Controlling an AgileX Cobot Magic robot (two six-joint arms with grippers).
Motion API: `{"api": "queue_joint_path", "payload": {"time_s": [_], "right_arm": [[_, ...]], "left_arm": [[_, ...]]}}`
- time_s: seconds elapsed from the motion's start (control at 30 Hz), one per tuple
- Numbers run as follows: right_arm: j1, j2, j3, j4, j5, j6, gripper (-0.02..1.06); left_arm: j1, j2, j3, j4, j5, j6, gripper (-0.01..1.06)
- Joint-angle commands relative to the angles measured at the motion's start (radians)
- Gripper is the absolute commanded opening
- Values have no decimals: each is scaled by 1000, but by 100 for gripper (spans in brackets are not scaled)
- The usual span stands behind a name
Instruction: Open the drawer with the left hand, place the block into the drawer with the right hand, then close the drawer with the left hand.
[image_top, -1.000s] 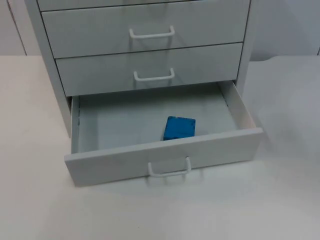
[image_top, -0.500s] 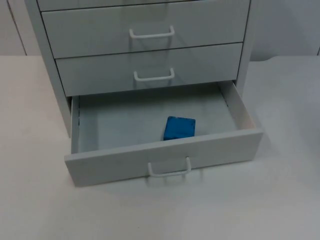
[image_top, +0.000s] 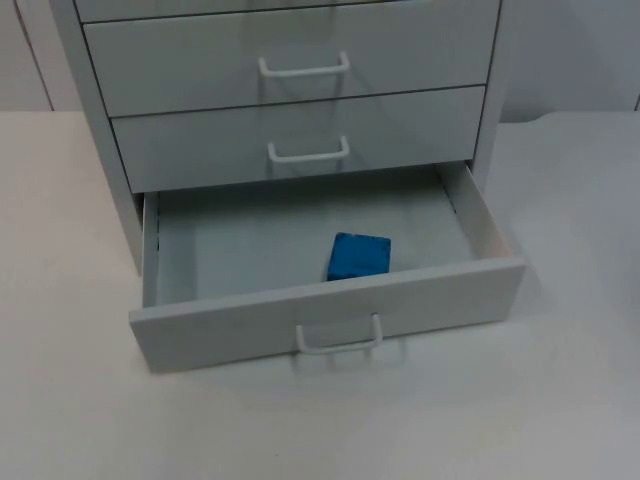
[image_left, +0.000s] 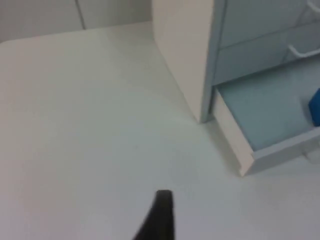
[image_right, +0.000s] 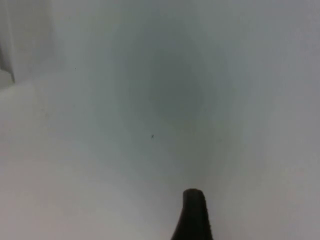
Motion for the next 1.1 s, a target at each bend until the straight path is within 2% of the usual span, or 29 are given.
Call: {"api": "queue_joint_path", "payload": {"time_s": [0.0, 0.07, 0.1, 0.13, 0.17, 0.23, 0.27, 0.4, 0.43, 0.47, 0.63, 0.67, 0.77, 0.8, 0.87, 0.93, 0.97, 1.07], "right_arm": [[-6, -8, 7, 1, -23, -22, 60], [-6, -8, 7, 1, -27, -34, 60], [-6, -8, 7, 1, -27, -34, 60], [-6, -8, 7, 1, -34, -42, 60], [-6, -8, 7, 1, -40, -41, 60], [-6, -8, 7, -5, -51, -41, 60], [-6, -8, 7, -5, -51, -41, 60], [-6, -8, 7, -5, -63, -41, 60], [-6, -8, 7, -5, -63, -41, 60], [-6, -8, 7, -5, -63, -41, 60], [-6, -8, 7, -5, -63, -41, 60], [-6, -8, 7, -5, -63, -41, 60], [-6, -8, 7, -5, -63, -41, 60], [-6, -8, 7, -5, -63, -41, 60], [-6, -8, 7, -3, -63, -41, 60], [-6, -8, 7, -3, -63, -39, 60], [-6, -8, 7, -3, -63, -39, 60], [-6, -8, 7, -3, -71, -39, 60]], "left_arm": [[4, 42, 5, -47, -29, 20, 71], [4, 95, 5, -63, -46, 46, 53], [4, 95, 5, -63, -46, 46, 53], [4, 118, 5, -77, -67, 68, 42], [4, 146, 5, -108, -95, 107, 33], [4, 211, 5, -193, -152, 200, 20], [4, 211, 5, -193, -152, 200, 20], [4, 384, 5, -385, -232, 379, 20], [4, 384, 5, -385, -232, 379, 20], [4, 458, 5, -429, -251, 434, 20], [-9, 641, 5, -449, -317, 517, 20], [-31, 707, 5, -448, -351, 524, 20], [-116, 795, 5, -440, -398, 524, 20], [-116, 795, 5, -440, -398, 524, 20], [-188, 834, 5, -402, -411, 515, 20], [-251, 870, 5, -312, -438, 434, 20], [-251, 870, 5, -312, -438, 434, 20], [-350, 915, 5, -71, -505, 213, 20]]}}
